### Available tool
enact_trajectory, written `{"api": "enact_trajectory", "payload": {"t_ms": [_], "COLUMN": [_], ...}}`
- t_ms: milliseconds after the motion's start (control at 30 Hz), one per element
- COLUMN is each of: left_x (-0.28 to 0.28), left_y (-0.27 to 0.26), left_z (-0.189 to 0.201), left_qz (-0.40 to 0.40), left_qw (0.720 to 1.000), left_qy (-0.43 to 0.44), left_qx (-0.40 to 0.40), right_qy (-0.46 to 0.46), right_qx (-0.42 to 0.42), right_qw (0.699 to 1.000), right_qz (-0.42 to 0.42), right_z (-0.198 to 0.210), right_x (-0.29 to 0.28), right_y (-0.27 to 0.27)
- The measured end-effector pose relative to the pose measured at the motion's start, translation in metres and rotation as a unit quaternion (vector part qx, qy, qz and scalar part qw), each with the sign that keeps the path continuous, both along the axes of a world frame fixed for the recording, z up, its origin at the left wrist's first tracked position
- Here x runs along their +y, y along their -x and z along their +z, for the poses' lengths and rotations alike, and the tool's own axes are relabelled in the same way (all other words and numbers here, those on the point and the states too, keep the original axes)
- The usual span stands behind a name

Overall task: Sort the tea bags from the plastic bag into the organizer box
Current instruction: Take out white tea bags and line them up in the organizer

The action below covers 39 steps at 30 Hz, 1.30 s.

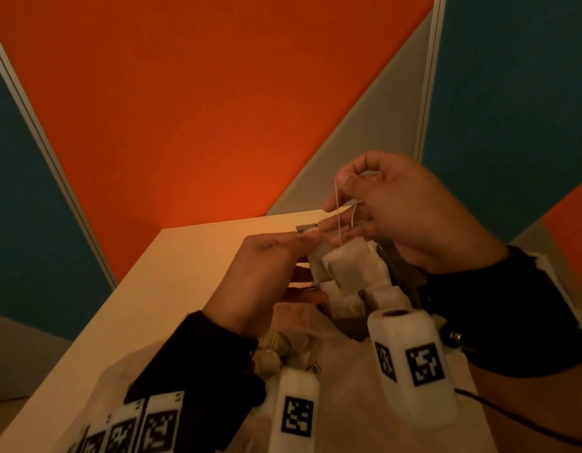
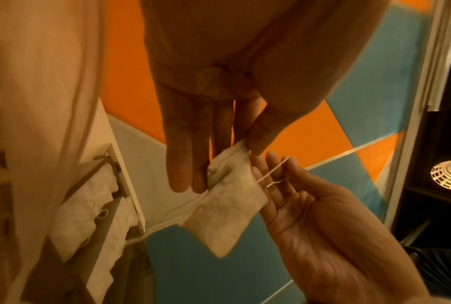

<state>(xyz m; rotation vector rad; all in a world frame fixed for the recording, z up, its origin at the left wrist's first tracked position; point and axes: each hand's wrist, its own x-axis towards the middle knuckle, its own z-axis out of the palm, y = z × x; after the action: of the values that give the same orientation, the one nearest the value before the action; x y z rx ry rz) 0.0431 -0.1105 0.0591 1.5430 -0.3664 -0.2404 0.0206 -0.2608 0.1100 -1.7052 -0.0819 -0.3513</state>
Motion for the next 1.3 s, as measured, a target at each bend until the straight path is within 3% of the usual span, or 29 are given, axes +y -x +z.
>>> {"api": "enact_trajectory", "payload": {"t_ms": [467,1067,1300], "left_x": [-0.014,-0.028,-0.03], "left_y": [0.003,0.016,0.016], "left_z": [-0.008,-0.015,-0.017], "left_qz": [-0.026,-0.053,0.013], "left_qw": [0.987,0.98,0.984], "left_qy": [0.143,0.193,0.176], "left_qx": [0.076,0.0,-0.015], "right_qy": [-0.227,-0.246,-0.266], "right_qx": [-0.031,-0.054,-0.064], "right_qw": [0.973,0.964,0.957], "right_qz": [-0.036,-0.08,-0.099], "right_z": [-0.006,-0.014,-0.016], "right_x": [0.005,0.015,0.021], "right_y": [-0.013,-0.018,-0.022]}}
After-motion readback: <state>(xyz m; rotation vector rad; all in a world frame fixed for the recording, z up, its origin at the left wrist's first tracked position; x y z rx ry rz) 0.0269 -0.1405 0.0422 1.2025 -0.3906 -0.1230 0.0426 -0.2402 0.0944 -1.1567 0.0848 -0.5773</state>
